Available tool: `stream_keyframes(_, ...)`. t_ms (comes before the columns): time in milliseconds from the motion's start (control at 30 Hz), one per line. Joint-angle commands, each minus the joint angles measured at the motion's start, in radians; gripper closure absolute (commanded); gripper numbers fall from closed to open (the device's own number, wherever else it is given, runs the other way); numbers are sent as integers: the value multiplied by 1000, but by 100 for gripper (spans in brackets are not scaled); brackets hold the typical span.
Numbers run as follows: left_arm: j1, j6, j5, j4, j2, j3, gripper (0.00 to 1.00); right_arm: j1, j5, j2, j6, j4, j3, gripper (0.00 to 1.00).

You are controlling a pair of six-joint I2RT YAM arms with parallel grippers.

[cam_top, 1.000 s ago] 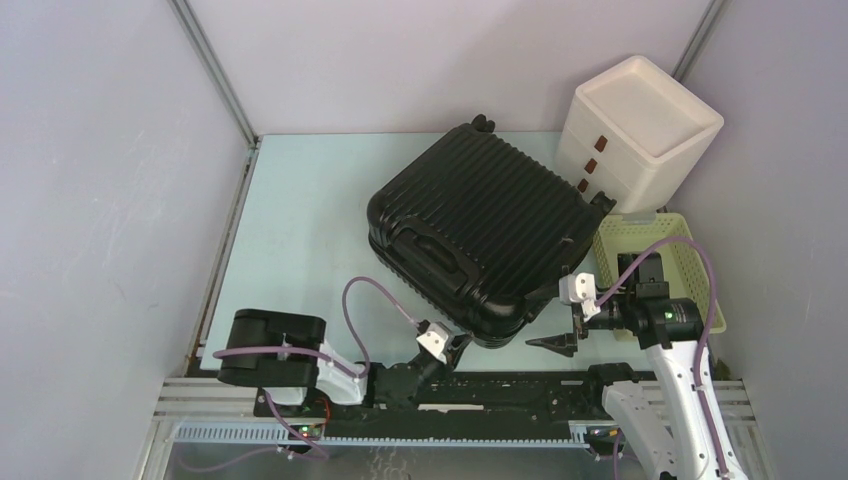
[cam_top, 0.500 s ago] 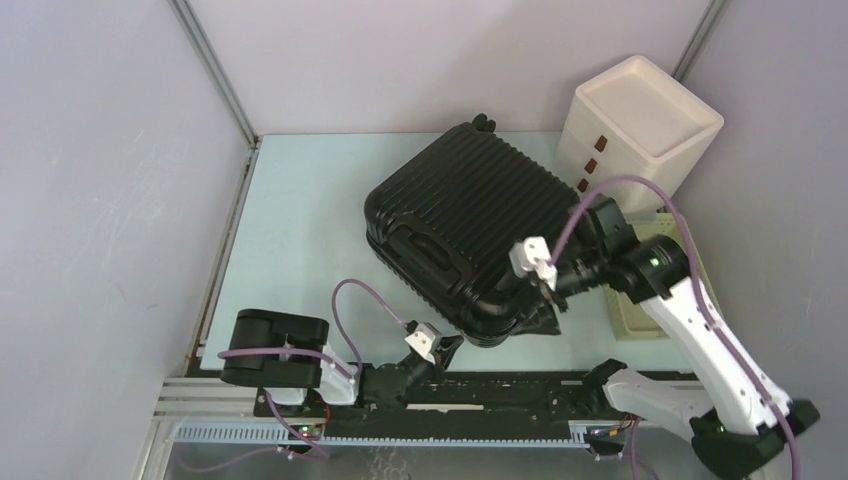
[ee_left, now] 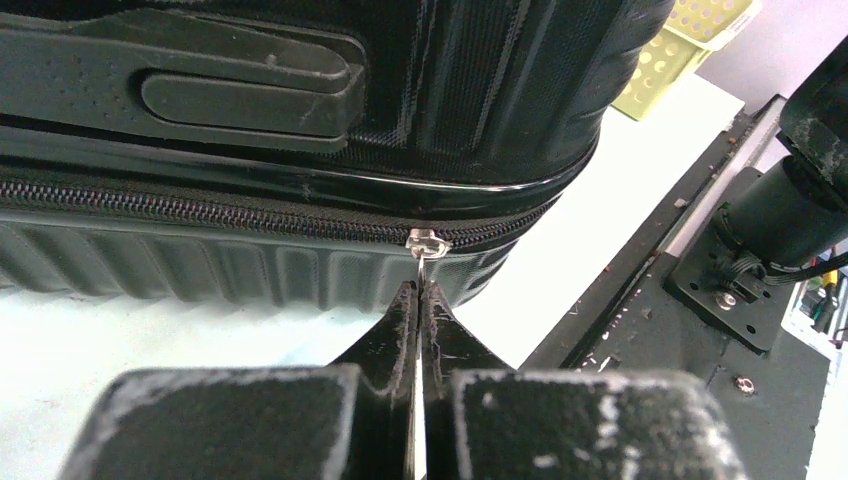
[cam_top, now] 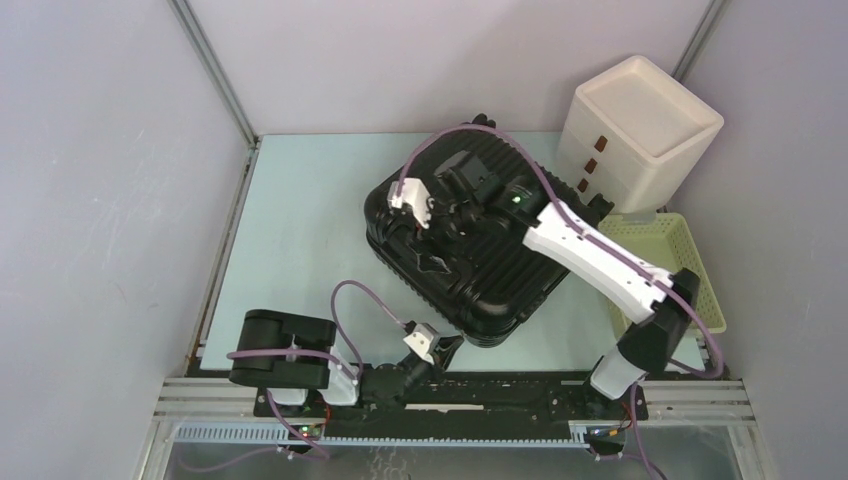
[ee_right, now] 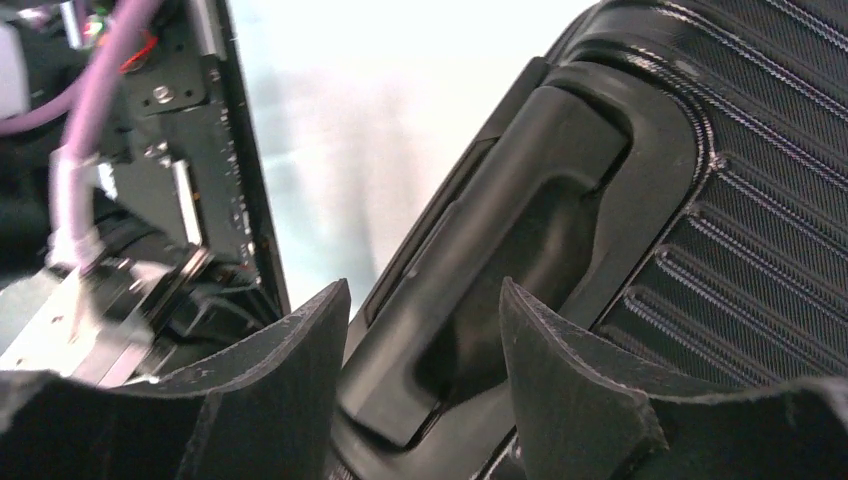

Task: Open, take out, and arrange the luggage
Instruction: Unzip the zipper from the luggage.

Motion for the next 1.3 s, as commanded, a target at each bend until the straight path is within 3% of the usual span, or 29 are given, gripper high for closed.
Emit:
stream_keyframes(0,9,28,-37,41,16,-46,100,33,166,74,133,32,54,35)
stream_keyframes(300,9,42,-47,66,35,-52,100,91,312,67,109,58,-59,41)
stream_keyframes(567,9,52,-104,65,20,-73,100,102,288,34,93,41,-139,74)
stream_keyframes(733,9,55,-168,63,13,-97,100,80,213,-36,75,31,-184,85)
stream_keyframes(1033,11,53,-296,43,6,-104,100,65,113,-96,50,26,-265,89)
stream_keyframes(1267,32,13,-363,-76,-85,-127,100,58,88,-111,21,4,-282,91)
